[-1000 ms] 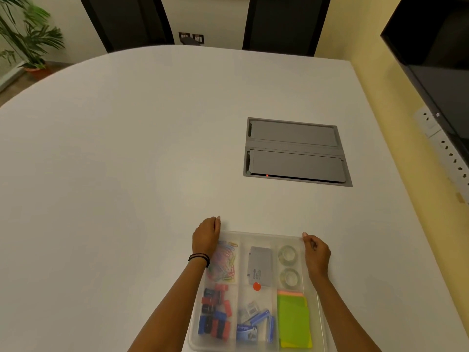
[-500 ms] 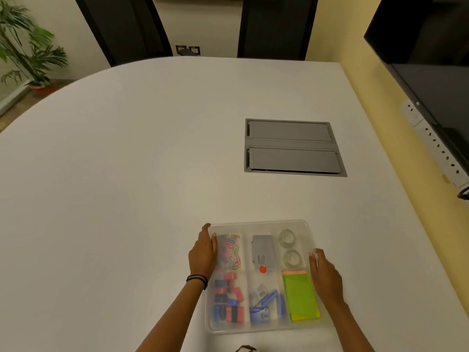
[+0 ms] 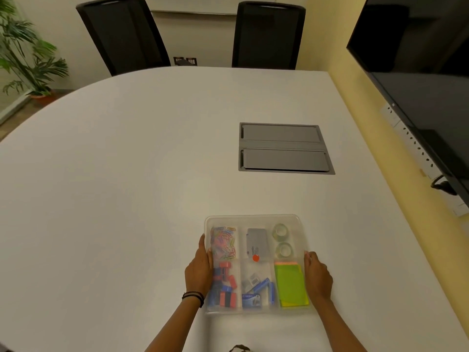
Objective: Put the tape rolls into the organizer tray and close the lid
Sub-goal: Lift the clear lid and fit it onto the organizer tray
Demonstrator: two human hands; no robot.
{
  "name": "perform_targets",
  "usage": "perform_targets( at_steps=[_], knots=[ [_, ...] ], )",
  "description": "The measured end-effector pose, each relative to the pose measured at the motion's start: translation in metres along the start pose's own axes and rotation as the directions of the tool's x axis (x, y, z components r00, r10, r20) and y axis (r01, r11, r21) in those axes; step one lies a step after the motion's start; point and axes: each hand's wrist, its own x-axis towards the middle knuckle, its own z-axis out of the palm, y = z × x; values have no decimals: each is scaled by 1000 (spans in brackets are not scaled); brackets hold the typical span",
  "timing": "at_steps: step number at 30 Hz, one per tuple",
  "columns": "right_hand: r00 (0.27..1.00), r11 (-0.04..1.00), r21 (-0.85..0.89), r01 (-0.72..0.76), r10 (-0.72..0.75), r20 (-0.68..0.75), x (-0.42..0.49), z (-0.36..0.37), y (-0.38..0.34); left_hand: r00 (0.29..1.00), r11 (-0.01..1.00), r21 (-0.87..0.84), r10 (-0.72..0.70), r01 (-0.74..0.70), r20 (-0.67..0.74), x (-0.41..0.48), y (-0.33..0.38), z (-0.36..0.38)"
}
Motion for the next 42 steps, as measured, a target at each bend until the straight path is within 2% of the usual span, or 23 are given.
perform_targets(
  at_steps=[4, 8, 10, 12, 14, 16, 18, 24, 27, 29, 30, 32, 34, 35, 36, 42],
  knots=[
    [1000, 1000, 25, -16, 17, -15, -1, 2, 1, 999, 999, -8, -44, 44, -10, -20, -9, 4],
    [1000, 998, 64, 1, 0, -14, -4, 0, -4, 999, 999, 36, -21, 22, -31, -20, -6, 2],
    [988, 990, -35, 133, -136, -79, -7, 0, -12, 999, 999, 54, 0, 2, -34, -18, -6, 2],
    [939, 935, -101, 341, -344, -18, -20, 5, -20, 999, 998, 58, 9, -7, -39, -16, -8, 3],
    [848, 854, -64, 516, -499, 179, -41, 15, -25, 999, 998, 69, 12, -10, -30, -15, -12, 5],
    [759, 800, -19, 600, -561, 330, -57, 28, -23, 1000, 996, 90, 19, -17, -15, -13, -14, 4],
    [730, 771, -30, 636, -588, 350, -63, 33, -21, 1000, 993, 112, 29, -28, -3, -11, -15, 4],
    [739, 774, -88, 627, -555, 382, -63, 28, -26, 998, 994, 91, 67, -68, 15, -11, -20, 5],
    [740, 787, -57, 615, -551, 385, -63, 28, -26, 986, 968, 209, 157, -142, -57, -9, -17, 7],
    [741, 785, -57, 617, -555, 378, -62, 29, -26, 950, 896, 361, 303, -257, -74, -7, -12, 7],
    [741, 780, -69, 622, -558, 374, -62, 30, -26, 909, 828, 420, 416, -371, -17, -7, -10, 6],
    [742, 775, -82, 626, -561, 367, -62, 30, -25, 742, 614, 437, 629, -657, 233, -9, -6, 7],
    [742, 772, -91, 629, -562, 365, -62, 31, -24, 550, 410, 374, 700, -832, 456, -12, -5, 10],
    [743, 773, -89, 628, -561, 366, -62, 31, -25, 498, 356, 355, 700, -865, 512, -12, -5, 10],
    [744, 777, -81, 624, -560, 364, -62, 31, -25, 483, 343, 345, 690, -874, 539, -12, -4, 10],
    [751, 778, -105, 620, -549, 367, -63, 32, -25, 552, 404, 378, 561, -833, 617, -15, 2, 5]
  ],
)
